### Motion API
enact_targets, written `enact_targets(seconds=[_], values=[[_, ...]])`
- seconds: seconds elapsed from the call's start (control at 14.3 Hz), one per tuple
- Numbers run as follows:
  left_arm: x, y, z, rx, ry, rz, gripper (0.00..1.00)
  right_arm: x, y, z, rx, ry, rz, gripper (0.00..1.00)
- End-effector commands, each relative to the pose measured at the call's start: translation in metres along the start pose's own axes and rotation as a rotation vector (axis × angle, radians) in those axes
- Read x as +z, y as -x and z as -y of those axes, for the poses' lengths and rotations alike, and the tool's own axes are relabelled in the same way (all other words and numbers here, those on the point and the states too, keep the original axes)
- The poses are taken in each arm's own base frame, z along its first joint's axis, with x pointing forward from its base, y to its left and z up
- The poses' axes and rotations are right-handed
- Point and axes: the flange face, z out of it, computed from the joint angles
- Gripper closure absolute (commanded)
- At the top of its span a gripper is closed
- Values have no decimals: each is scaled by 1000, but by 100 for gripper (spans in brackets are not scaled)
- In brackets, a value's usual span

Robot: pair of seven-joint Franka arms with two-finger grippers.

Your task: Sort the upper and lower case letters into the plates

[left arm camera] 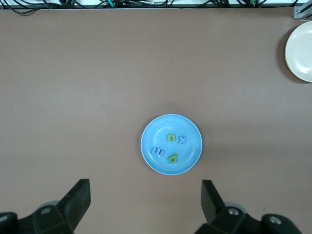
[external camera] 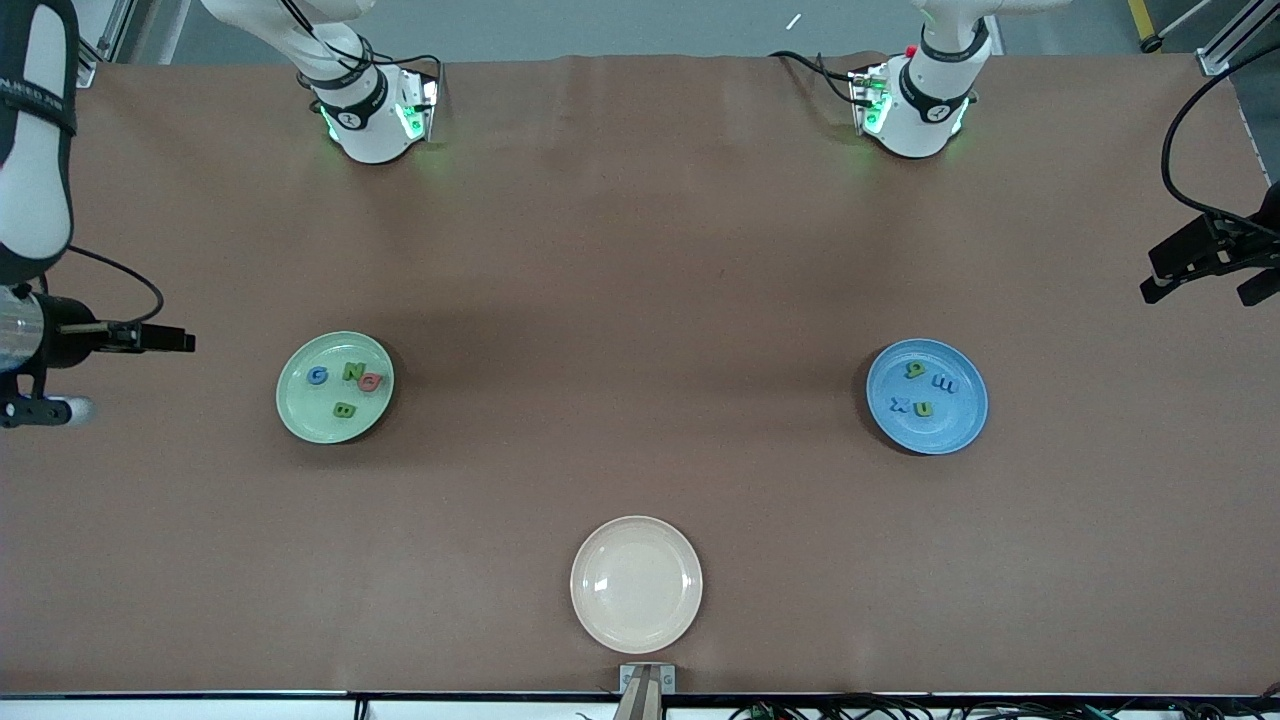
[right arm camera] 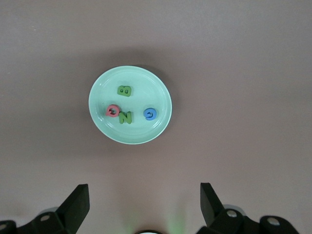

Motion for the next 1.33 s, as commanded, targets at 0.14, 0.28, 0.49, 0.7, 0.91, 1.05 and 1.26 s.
enact_targets(seconds=[0.14, 0.28, 0.49, 0.7, 0.91, 1.05, 1.26], values=[[-8, 1, -6, 12, 4, -2, 0, -18, 27, 5, 11, 9, -21, 0], [-8, 1, -5, 11, 4, -2, 0, -31, 38, 10, -1, 11, -34, 0], [-8, 1, -4, 12, 3, -1, 0, -44, 45, 14, -8, 16, -60, 0], [-9, 2, -4, 13, 3, -2, 0, -44, 44, 15, -20, 31, -59, 0], [-8, 1, -4, 16, 3, -1, 0, -53, 43, 15, -19, 39, -78, 0], [-8, 1, -4, 16, 3, -1, 0, -63, 43, 18, -14, 40, -101, 0], [-9, 2, -5, 17, 4, -2, 0, -68, 44, 23, -33, 82, -107, 0]])
